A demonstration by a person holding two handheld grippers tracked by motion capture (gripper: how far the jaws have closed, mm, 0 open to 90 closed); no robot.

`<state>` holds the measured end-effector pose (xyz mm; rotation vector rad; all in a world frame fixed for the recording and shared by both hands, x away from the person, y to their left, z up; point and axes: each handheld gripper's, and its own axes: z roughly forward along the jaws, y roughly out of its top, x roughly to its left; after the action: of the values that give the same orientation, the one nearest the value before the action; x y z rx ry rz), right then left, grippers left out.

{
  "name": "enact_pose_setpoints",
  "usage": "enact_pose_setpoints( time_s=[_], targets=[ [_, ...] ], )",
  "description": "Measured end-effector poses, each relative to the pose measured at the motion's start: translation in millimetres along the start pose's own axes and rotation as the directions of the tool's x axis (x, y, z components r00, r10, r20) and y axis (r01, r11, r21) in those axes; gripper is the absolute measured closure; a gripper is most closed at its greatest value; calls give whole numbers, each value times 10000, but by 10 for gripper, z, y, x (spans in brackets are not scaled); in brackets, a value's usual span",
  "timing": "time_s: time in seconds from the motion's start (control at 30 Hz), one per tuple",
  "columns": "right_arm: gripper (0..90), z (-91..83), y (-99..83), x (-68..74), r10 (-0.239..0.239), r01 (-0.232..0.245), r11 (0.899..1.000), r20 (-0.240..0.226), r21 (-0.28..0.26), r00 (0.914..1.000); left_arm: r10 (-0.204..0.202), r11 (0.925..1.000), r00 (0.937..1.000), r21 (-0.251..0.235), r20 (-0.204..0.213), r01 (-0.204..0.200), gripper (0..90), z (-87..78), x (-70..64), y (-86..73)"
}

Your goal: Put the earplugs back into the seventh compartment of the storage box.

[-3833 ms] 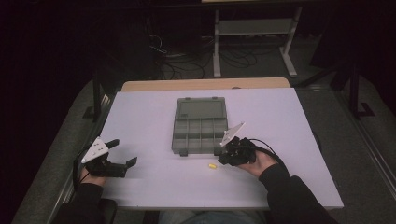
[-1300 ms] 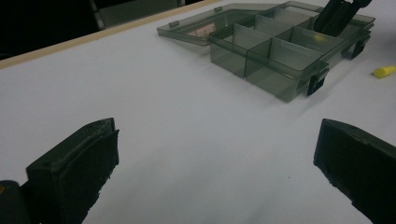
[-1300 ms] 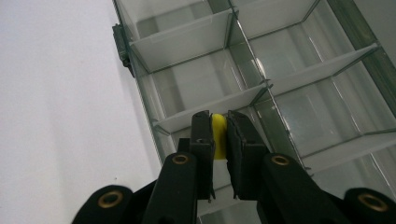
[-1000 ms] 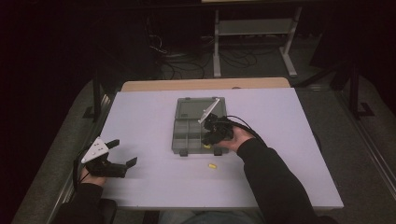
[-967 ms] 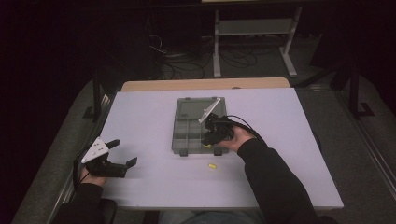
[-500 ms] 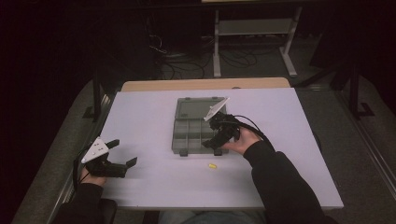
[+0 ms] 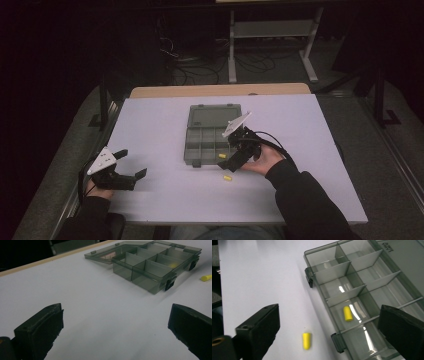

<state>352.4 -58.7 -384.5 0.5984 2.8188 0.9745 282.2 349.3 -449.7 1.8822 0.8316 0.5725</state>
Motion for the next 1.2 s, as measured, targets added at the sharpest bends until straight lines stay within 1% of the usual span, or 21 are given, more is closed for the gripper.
enact_pose_setpoints(
  time_s=[0.3,0.57,0.8,0.87,0.97,1.03,1.17,1.2],
  targets=[
    [34,83,-99,155,-232,234,9997,-299,82,9993,9,10000,10000,-4,3,-9,0,0,-1,1],
    [46,161,-217,254,-262,272,9994,-501,191,9984,23,10000,10000,4,8,-23,0,0,-4,1],
    [64,232,-303,304,-358,381,9985,-570,405,9977,25,10000,10000,5,14,-25,0,0,-3,1],
    [92,254,-327,319,-434,463,9978,-581,482,9974,27,10000,10000,4,13,-27,0,0,-3,1],
    [101,262,-343,324,-446,482,9974,-662,536,9968,26,10000,10000,-4,14,-26,0,-1,-2,1],
    [133,269,-355,327,-509,551,9967,-693,604,9963,27,10000,10000,-2,17,-27,0,-1,-2,1],
    [154,294,-373,334,-516,566,9957,-688,730,9963,29,10000,10000,-3,17,-29,0,-1,-3,1],
    [163,303,-377,330,-580,631,9952,-681,752,9960,28,10000,10000,-3,17,-28,0,-1,-3,1]
  ],
)
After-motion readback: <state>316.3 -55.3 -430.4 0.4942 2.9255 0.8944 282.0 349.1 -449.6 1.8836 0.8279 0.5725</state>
